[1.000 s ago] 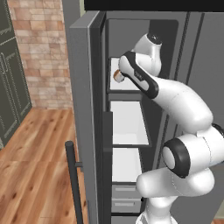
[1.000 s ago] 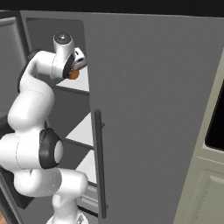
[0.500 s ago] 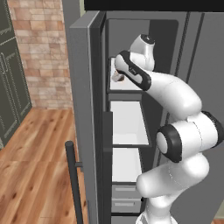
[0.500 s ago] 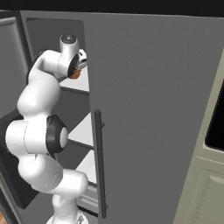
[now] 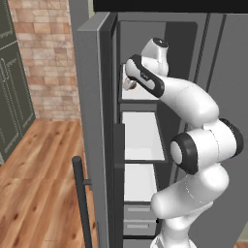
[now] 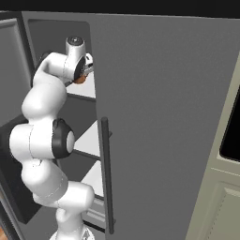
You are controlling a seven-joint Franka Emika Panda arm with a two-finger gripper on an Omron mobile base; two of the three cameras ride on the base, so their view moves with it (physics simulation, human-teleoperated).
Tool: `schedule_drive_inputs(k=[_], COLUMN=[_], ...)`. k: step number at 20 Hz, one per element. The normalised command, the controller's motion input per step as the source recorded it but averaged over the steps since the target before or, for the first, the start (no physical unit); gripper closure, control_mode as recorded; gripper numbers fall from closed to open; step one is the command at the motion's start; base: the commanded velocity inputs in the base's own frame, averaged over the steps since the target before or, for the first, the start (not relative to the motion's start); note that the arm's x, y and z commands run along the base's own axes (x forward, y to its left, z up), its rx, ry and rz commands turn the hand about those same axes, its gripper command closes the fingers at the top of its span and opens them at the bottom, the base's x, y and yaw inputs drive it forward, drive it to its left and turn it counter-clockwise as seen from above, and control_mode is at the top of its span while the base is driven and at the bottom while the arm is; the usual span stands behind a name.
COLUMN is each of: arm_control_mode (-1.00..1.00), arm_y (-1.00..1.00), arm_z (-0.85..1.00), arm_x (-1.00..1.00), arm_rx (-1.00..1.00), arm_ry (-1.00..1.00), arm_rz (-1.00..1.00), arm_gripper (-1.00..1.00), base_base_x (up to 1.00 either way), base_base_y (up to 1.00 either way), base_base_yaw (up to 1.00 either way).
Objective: Take the tomato and potato out of the freezer and place them in the tupperware container on the counter. Then put the tupperware containing the vegetables back in the freezer.
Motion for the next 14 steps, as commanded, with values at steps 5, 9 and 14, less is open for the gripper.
schedule_drive_inputs(k=[5, 9, 14], arm_control_mode=[-1.00, -1.00, -1.00], arm_y=[0.00, 0.00, 0.00], arm_z=[-0.02, 0.10, 0.12], arm_x=[-0.30, -0.90, -1.00], arm_rx=[0.00, 0.00, 0.00], arm_ry=[-0.01, -0.12, -0.16], arm_rz=[0.00, 0.00, 0.00], arm_gripper=[1.00, 1.00, 1.00], base_base_x=[0.00, 0.00, 0.00], base_base_y=[0.00, 0.00, 0.00], base_base_yaw=[0.00, 0.00, 0.00])
